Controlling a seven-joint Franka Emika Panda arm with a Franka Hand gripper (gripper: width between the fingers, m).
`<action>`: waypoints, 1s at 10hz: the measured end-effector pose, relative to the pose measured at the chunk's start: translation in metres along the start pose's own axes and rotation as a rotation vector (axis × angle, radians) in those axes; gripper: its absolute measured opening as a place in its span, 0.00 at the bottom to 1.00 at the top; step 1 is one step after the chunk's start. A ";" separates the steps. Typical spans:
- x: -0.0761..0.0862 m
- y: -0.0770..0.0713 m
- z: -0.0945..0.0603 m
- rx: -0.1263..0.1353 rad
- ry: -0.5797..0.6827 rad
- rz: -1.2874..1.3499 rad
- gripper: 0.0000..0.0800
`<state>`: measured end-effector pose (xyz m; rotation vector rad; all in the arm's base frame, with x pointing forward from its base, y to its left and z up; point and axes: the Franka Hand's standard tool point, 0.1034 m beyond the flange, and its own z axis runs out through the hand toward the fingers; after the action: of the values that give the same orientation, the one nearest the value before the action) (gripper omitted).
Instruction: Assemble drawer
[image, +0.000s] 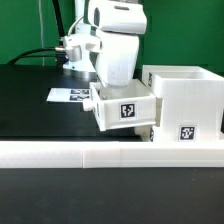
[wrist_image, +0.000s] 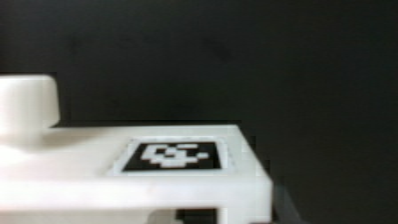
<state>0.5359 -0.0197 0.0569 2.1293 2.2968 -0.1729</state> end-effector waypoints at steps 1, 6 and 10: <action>0.000 0.002 0.000 -0.003 0.001 0.000 0.06; 0.004 0.003 -0.001 -0.005 0.004 -0.009 0.06; 0.005 0.003 0.000 -0.005 0.005 -0.024 0.06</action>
Offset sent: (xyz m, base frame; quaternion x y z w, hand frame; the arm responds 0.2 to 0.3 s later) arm 0.0083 0.0098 0.0031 -0.0066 0.0104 0.0064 0.9999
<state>0.5389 -0.0146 0.0558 2.1032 2.3236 -0.1614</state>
